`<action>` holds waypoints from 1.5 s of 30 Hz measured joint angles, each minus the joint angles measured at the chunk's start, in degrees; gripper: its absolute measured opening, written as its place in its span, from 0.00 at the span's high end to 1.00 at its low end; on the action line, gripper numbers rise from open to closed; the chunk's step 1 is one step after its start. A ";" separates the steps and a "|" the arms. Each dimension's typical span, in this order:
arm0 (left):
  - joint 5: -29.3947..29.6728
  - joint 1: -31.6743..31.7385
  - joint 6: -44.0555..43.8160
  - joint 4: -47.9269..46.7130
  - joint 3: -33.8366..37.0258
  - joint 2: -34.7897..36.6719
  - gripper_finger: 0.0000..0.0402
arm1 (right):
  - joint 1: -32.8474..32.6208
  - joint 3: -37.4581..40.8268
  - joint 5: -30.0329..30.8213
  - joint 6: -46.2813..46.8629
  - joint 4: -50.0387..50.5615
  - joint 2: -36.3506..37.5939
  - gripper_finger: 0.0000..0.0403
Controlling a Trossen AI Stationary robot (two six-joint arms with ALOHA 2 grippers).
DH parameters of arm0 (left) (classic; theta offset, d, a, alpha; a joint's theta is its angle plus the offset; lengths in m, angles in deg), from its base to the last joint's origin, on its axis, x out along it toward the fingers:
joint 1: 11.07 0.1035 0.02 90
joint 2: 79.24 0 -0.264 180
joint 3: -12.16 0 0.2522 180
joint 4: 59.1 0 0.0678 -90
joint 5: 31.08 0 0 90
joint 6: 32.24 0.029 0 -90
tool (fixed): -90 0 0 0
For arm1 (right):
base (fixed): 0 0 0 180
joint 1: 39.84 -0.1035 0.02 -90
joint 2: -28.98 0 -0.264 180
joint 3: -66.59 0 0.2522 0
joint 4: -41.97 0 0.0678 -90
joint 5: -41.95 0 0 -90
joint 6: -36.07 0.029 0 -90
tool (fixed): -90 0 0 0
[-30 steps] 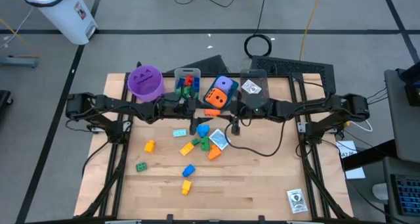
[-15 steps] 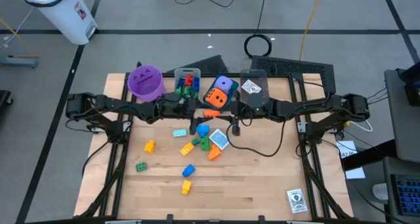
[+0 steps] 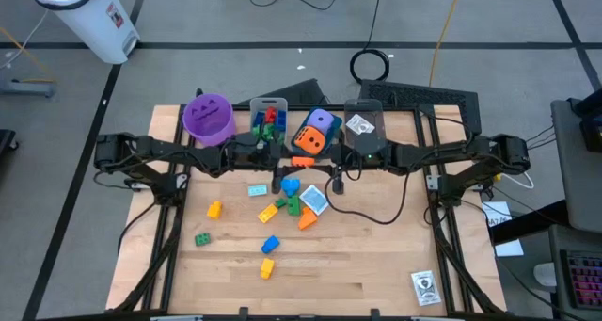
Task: Pick & Place Toys
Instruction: Put the orange game piece into the gray bin
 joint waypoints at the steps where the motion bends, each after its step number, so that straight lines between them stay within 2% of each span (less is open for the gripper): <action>1: 0.01 -0.05 0.02 0.00 -0.01 0.00 0.66 | 0.00 -0.01 -0.06 0.12 -0.03 0.00 0.76; 5: -2.13 -0.02 0.48 -0.15 0.01 0.00 0.72 | -0.02 -0.01 -0.33 0.49 -0.33 0.00 0.76; 11: -2.89 -0.02 0.37 -0.02 0.01 0.02 0.72 | -0.02 -0.01 -0.43 0.34 -0.51 0.01 0.72; 19: -3.12 -0.02 0.04 0.26 0.01 0.05 0.75 | 0.07 -0.07 -0.20 -0.28 -0.17 1.80 0.57; 25: -2.21 0.89 2.84 -2.65 0.00 3.37 0.74 | 0.07 0.01 -0.05 -2.89 5.72 7.00 0.46; 33: 7.46 7.36 5.68 -15.57 -0.01 9.20 0.74 | 0.09 -0.01 0.17 -2.75 12.29 8.67 0.41; 38: 7.97 14.23 4.80 -21.72 -0.03 8.21 0.74 | 0.07 1.63 0.15 -1.04 11.71 7.78 0.42; 45: 7.21 22.21 4.50 -25.84 -0.03 5.99 0.74 | 0.07 9.02 0.17 1.85 1.15 7.78 0.43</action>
